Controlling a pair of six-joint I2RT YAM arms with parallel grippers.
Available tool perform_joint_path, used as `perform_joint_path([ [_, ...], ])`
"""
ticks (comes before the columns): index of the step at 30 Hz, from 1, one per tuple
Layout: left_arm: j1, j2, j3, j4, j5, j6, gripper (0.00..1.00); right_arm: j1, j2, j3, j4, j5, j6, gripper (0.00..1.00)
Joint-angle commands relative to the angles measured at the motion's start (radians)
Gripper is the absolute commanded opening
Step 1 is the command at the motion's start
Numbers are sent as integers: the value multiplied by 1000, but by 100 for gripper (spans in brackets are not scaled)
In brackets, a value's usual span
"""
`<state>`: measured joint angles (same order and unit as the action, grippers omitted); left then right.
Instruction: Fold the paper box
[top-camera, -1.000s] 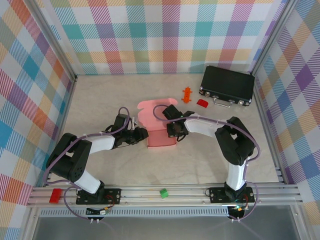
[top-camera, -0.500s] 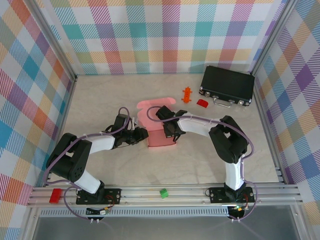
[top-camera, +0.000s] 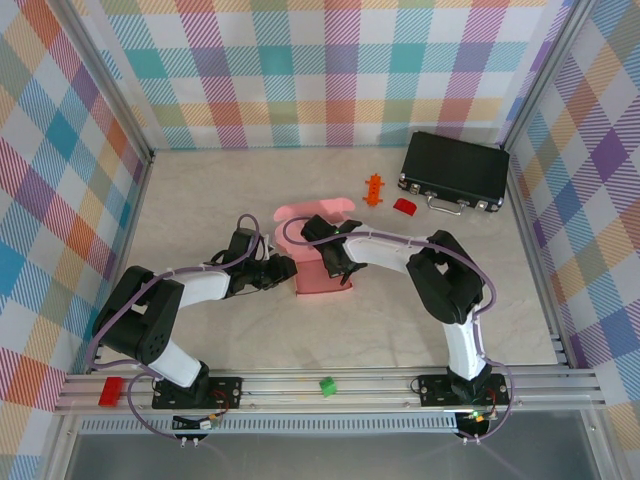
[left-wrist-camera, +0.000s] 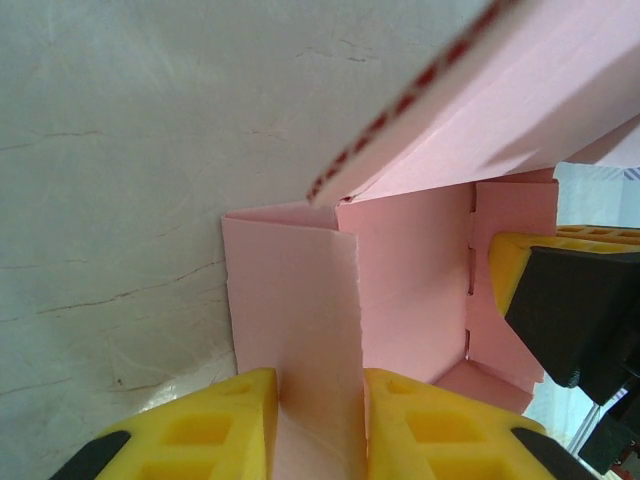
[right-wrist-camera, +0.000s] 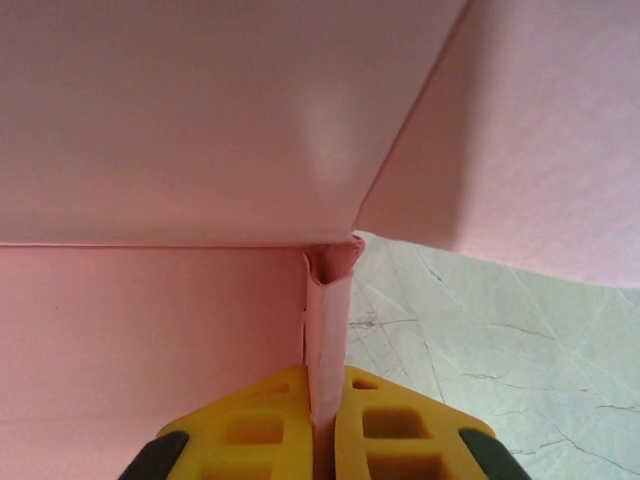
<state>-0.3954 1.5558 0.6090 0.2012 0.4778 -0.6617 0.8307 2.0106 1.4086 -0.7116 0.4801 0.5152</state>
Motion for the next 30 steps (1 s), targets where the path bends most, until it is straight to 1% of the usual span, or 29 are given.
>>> perform_joint_path([
  [1, -8, 0, -9, -30, -25, 15, 27, -2, 71, -14, -129, 49, 0, 10],
  [14, -8, -6, -14, -39, -30, 17, 27, 5, 129, 6, -144, 32, 24, 10],
  [22, -8, -5, -19, -34, -30, 16, 27, 4, 108, -22, -75, -50, 8, 11],
  [26, -8, -11, -20, -34, -30, 16, 27, 4, 115, -11, -87, -49, 14, 11],
  [30, -8, -20, -20, -42, -32, 16, 27, 4, 76, -19, -91, -39, 28, 13],
])
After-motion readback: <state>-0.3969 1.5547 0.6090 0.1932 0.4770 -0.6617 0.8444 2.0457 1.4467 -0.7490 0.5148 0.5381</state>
